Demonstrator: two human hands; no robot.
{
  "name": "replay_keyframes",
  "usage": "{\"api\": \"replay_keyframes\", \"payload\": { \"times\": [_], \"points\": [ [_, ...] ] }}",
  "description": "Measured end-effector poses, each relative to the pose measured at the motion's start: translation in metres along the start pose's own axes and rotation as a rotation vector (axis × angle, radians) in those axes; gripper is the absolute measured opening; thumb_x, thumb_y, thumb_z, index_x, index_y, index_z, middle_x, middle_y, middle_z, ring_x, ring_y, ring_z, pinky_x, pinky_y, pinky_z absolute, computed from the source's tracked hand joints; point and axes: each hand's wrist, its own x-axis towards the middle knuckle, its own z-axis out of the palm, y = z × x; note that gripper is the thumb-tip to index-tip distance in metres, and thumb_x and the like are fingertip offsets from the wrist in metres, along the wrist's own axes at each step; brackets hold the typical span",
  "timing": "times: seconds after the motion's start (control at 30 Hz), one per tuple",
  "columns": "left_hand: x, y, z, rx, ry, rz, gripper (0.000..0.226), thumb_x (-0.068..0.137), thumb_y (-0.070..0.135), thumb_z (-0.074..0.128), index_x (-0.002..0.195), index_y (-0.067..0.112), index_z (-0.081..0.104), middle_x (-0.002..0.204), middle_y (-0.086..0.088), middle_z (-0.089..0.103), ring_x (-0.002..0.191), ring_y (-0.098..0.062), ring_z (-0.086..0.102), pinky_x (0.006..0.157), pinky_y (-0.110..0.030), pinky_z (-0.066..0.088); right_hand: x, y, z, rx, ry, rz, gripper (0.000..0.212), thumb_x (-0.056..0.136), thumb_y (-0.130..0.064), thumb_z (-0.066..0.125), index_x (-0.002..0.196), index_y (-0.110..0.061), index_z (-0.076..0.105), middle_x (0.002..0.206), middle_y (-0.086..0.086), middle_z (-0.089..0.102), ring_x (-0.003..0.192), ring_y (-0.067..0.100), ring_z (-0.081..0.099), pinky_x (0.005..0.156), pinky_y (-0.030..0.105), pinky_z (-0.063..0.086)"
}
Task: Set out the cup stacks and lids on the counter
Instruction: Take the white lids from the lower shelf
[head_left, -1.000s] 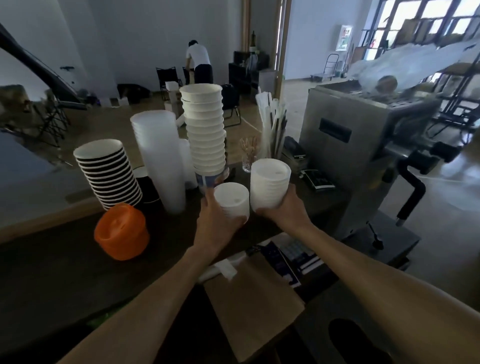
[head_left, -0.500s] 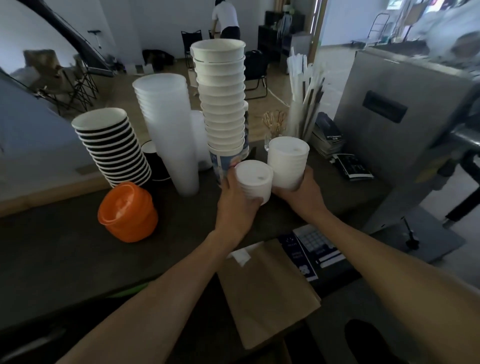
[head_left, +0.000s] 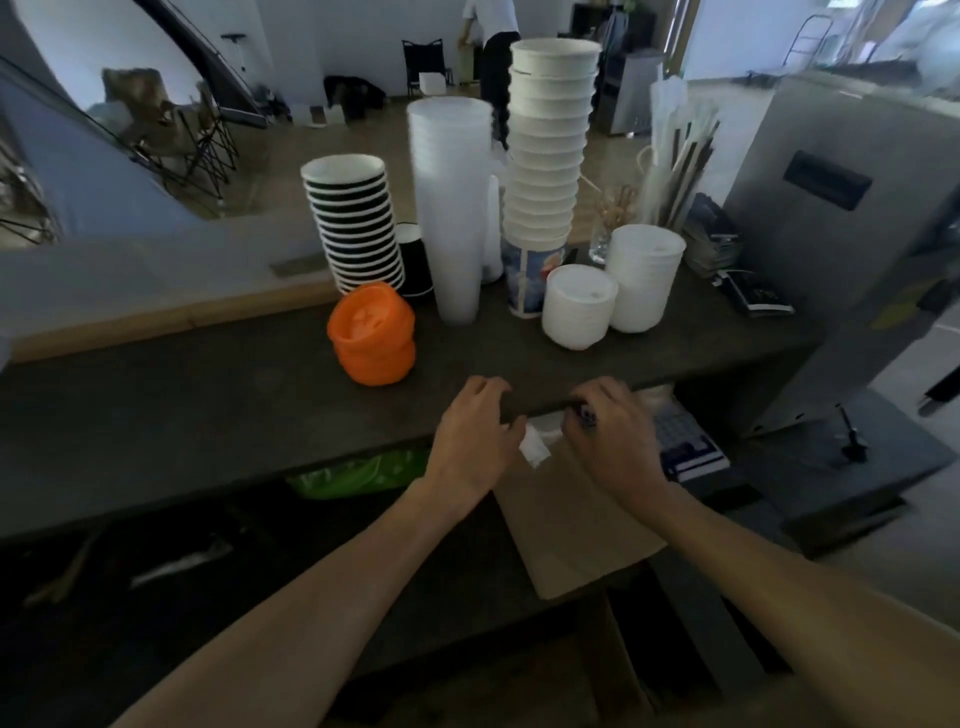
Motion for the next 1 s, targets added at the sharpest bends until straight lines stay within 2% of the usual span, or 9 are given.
{"api": "replay_keyframes", "payload": {
  "times": [0.13, 0.2, 0.3, 0.37, 0.47, 0.6, 0.8, 0.9, 1.0],
  "points": [
    [-0.068, -0.059, -0.047, 0.062, 0.03, 0.04, 0.021, 0.09, 0.027, 0.064, 0.109, 0.02, 0.062, 0.106, 0.006, 0.055, 0.093, -0.01, 0.056, 0.077, -0.022, 0.042, -0.048, -0.093, 0.024, 0.046, -0.08, -0.066, 0.012, 0.085, -0.016, 0.071, 0.096, -0.015, 0.067, 0.098, 0.003, 0.066, 0.091, 0.019, 0.062, 0.08, 0.034, 0.051],
    [-0.116, -0.097, -0.076, 0.086, 0.065, 0.037, 0.02, 0.09, 0.027, 0.064, 0.108, 0.019, 0.063, 0.106, 0.007, 0.056, 0.095, -0.011, 0.057, 0.076, -0.022, 0.041, -0.08, -0.145, 0.04, 0.075, -0.131, -0.092, 0.007, 0.088, -0.02, 0.067, 0.094, -0.019, 0.066, 0.097, -0.002, 0.064, 0.09, 0.013, 0.058, 0.081, 0.034, 0.052],
    [-0.204, -0.169, -0.124, 0.14, 0.082, 0.012, 0.022, 0.092, 0.028, 0.061, 0.111, 0.017, 0.065, 0.11, 0.003, 0.061, 0.098, -0.015, 0.06, 0.079, -0.027, 0.048, -0.137, -0.233, 0.07, 0.109, -0.149, -0.093, 0.007, 0.087, -0.02, 0.068, 0.094, -0.018, 0.067, 0.096, -0.003, 0.063, 0.088, 0.015, 0.06, 0.079, 0.034, 0.052],
    [-0.273, -0.221, -0.158, 0.157, 0.054, -0.022, 0.02, 0.093, 0.028, 0.061, 0.11, 0.017, 0.064, 0.108, 0.003, 0.061, 0.097, -0.015, 0.06, 0.081, -0.03, 0.051, -0.181, -0.299, 0.093, 0.128, -0.175, -0.071, 0.011, 0.089, -0.02, 0.067, 0.099, -0.016, 0.068, 0.099, -0.002, 0.064, 0.091, 0.015, 0.06, 0.082, 0.033, 0.051],
    [-0.368, -0.286, -0.211, 0.193, -0.003, -0.149, 0.019, 0.093, 0.028, 0.062, 0.11, 0.021, 0.062, 0.111, 0.005, 0.059, 0.099, -0.012, 0.059, 0.085, -0.029, 0.05, -0.239, -0.394, 0.114, 0.183, -0.305, -0.032, 0.012, 0.092, -0.023, 0.063, 0.103, -0.019, 0.066, 0.1, -0.005, 0.062, 0.094, 0.013, 0.059, 0.082, 0.029, 0.048],
    [-0.443, -0.349, -0.273, 0.277, -0.123, -0.247, 0.019, 0.091, 0.03, 0.064, 0.109, 0.022, 0.062, 0.107, 0.005, 0.058, 0.097, -0.014, 0.06, 0.084, -0.031, 0.052, -0.284, -0.499, 0.13, 0.248, -0.435, -0.043, 0.007, 0.094, -0.026, 0.061, 0.101, -0.024, 0.063, 0.097, -0.011, 0.058, 0.092, 0.007, 0.056, 0.083, 0.027, 0.049],
    [-0.49, -0.421, -0.307, 0.292, -0.158, -0.367, 0.019, 0.09, 0.033, 0.064, 0.108, 0.028, 0.06, 0.106, 0.008, 0.056, 0.09, -0.008, 0.057, 0.077, -0.026, 0.049, -0.313, -0.587, 0.177, 0.264, -0.571, -0.108, 0.01, 0.092, -0.028, 0.064, 0.102, -0.026, 0.063, 0.102, -0.011, 0.06, 0.094, 0.005, 0.056, 0.087, 0.028, 0.051],
    [-0.517, -0.469, -0.295, 0.279, -0.135, -0.414, 0.017, 0.092, 0.034, 0.062, 0.108, 0.028, 0.06, 0.104, 0.013, 0.053, 0.09, -0.005, 0.055, 0.074, -0.022, 0.043, -0.333, -0.608, 0.223, 0.239, -0.629, -0.177, 0.006, 0.092, -0.03, 0.064, 0.098, -0.03, 0.062, 0.1, -0.014, 0.058, 0.092, 0.002, 0.055, 0.086, 0.026, 0.051],
    [-0.551, -0.533, -0.269, 0.231, -0.143, -0.448, 0.019, 0.091, 0.033, 0.062, 0.109, 0.025, 0.06, 0.106, 0.009, 0.054, 0.095, -0.012, 0.057, 0.075, -0.024, 0.042, -0.365, -0.628, 0.285, 0.218, -0.691, -0.217, 0.005, 0.094, -0.031, 0.061, 0.099, -0.029, 0.061, 0.102, -0.013, 0.057, 0.094, 0.005, 0.054, 0.088, 0.028, 0.049]
  ]
}}
